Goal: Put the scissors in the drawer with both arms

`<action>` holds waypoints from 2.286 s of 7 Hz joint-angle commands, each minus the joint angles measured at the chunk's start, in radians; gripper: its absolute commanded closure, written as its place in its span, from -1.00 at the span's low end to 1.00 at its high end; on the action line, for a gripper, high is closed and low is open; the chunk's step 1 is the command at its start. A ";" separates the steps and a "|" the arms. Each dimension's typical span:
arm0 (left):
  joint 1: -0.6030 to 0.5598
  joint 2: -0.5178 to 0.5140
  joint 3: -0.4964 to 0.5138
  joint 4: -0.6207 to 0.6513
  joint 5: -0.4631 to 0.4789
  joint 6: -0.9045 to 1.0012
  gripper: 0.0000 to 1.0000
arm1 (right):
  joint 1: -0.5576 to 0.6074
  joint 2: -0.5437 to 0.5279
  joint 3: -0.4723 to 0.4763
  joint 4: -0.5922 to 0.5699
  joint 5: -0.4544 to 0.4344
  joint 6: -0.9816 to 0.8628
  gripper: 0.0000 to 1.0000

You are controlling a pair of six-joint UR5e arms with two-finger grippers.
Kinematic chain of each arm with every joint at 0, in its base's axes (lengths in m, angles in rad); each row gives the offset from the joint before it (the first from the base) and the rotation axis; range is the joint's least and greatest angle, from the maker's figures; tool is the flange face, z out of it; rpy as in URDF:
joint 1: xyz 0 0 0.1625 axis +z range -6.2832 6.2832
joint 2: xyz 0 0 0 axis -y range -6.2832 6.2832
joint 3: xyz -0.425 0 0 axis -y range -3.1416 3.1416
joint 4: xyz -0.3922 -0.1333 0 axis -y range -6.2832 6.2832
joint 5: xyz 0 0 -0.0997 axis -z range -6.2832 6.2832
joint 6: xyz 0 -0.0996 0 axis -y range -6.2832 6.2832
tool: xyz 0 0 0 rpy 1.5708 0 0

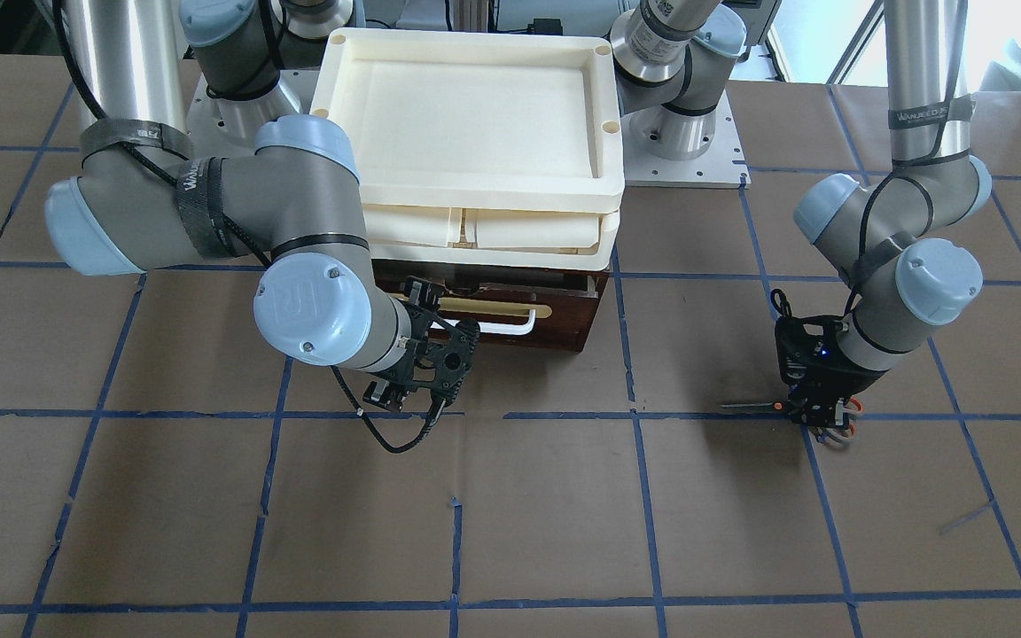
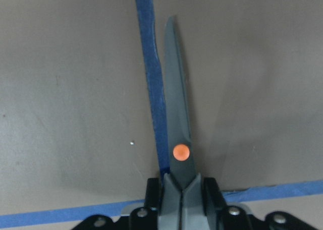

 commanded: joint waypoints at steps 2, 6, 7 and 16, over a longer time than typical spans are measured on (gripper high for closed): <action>-0.002 0.012 0.027 -0.015 -0.002 0.003 0.64 | -0.002 0.016 -0.012 -0.028 -0.006 -0.004 -1.00; -0.006 0.052 0.036 -0.046 -0.044 -0.009 0.64 | -0.011 0.054 -0.092 -0.028 -0.012 -0.008 -1.00; -0.015 0.058 0.036 -0.046 -0.045 -0.015 0.64 | -0.013 0.057 -0.109 -0.028 -0.012 -0.012 -1.00; -0.081 0.195 0.168 -0.368 -0.080 -0.120 0.64 | -0.030 0.141 -0.218 -0.028 -0.014 -0.028 -1.00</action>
